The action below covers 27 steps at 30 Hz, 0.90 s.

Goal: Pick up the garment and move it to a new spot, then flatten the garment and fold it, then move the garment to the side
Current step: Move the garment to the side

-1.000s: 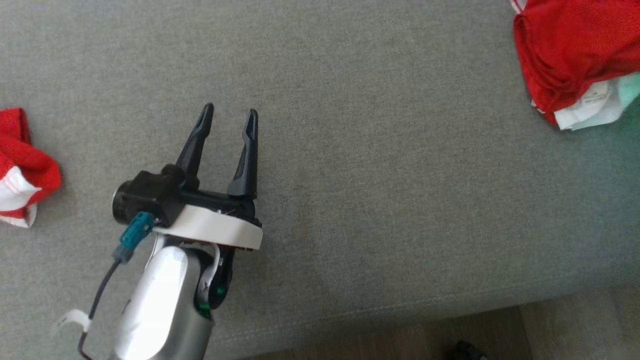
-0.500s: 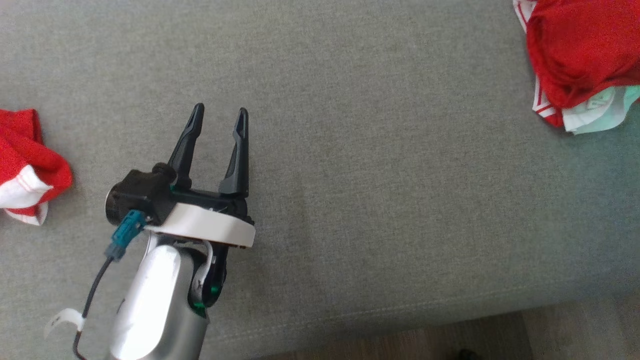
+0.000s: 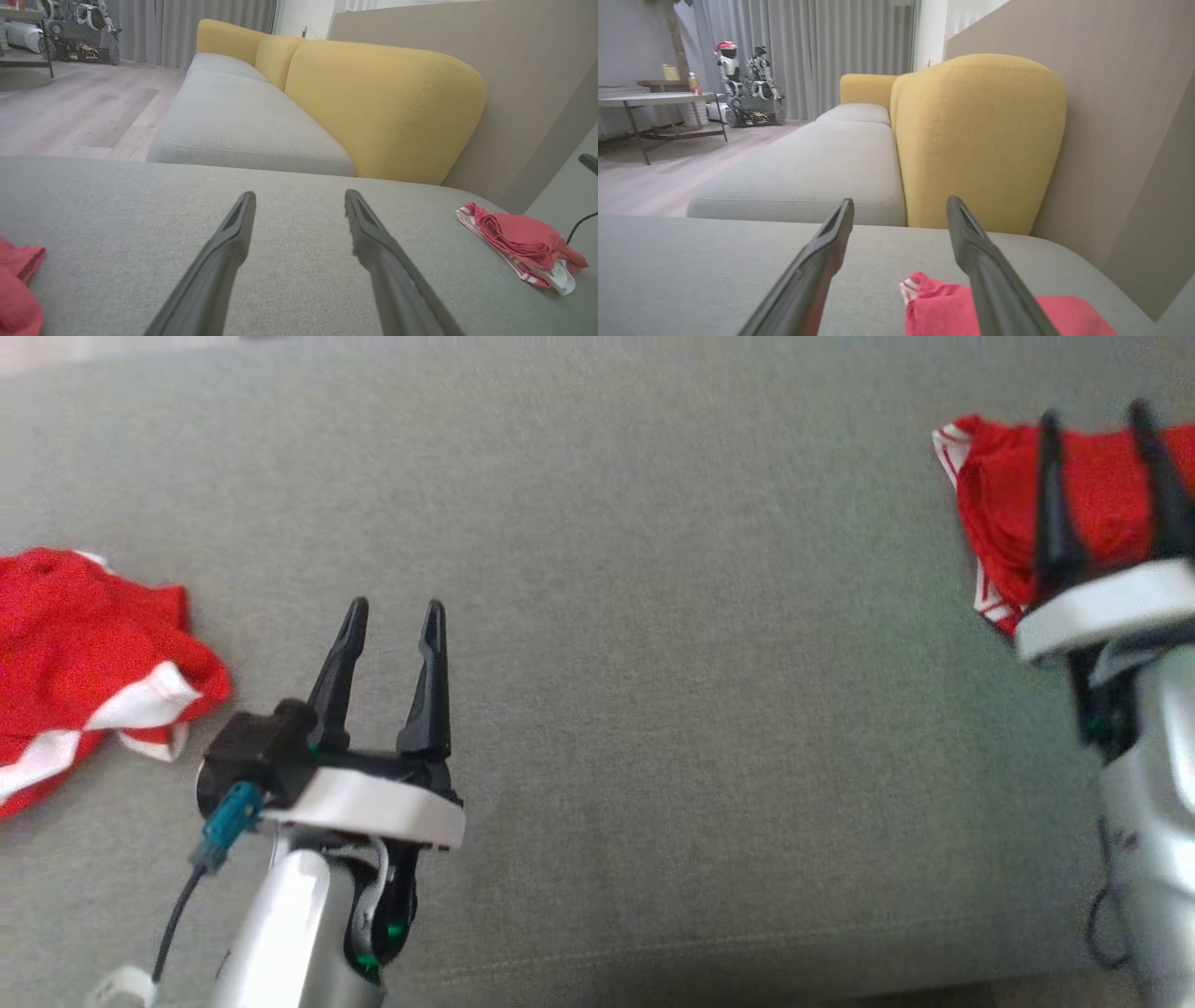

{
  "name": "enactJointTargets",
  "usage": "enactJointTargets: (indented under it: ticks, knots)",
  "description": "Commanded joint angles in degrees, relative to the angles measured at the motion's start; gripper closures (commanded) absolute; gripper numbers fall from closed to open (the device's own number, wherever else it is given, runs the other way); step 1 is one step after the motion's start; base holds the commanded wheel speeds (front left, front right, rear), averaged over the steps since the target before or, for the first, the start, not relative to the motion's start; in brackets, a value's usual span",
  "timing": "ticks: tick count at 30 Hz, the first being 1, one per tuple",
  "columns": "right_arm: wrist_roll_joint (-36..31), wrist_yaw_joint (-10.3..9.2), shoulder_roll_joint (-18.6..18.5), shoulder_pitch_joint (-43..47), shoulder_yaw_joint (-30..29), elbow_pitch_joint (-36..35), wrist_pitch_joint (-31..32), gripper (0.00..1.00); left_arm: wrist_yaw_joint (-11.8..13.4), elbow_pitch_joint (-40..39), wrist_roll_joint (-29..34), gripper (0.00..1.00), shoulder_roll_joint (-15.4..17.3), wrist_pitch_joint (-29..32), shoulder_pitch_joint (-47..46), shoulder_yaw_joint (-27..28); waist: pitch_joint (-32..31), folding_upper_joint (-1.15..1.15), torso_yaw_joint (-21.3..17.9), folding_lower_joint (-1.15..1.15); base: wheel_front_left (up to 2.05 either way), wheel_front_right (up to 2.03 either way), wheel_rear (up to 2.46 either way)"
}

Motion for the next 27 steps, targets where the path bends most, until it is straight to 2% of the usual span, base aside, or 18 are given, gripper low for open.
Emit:
enactJointTargets:
  ticks: [1,10,15,27]
  knots:
    - [0.28,-0.04,0.81,1.49,1.47,-3.05,-1.08,0.00,0.08,-2.27,-0.29,0.00,0.43,-0.30,-0.02,2.37,-2.76,0.00,1.88,0.00,0.00,0.00,0.00]
    - [0.44,-0.04,6.78,12.03,0.93,-6.81,-2.88,0.00,-0.22,-1.77,-0.28,0.00,0.43,-0.30,5.22,3.17,-7.49,0.00,3.86,0.00,0.00,0.00,0.00]
    - [-1.78,-0.04,9.77,18.26,-0.12,-9.15,-3.20,0.00,-0.29,-1.09,-0.49,0.00,0.43,-0.30,8.86,3.67,-9.94,0.00,4.62,0.00,0.00,0.00,0.00]
    - [-4.94,-0.04,11.92,24.57,-0.05,-13.28,-3.24,0.00,0.36,-0.75,-1.08,0.00,0.43,-0.30,10.96,3.82,-11.43,0.00,4.79,0.00,0.00,0.00,0.00]
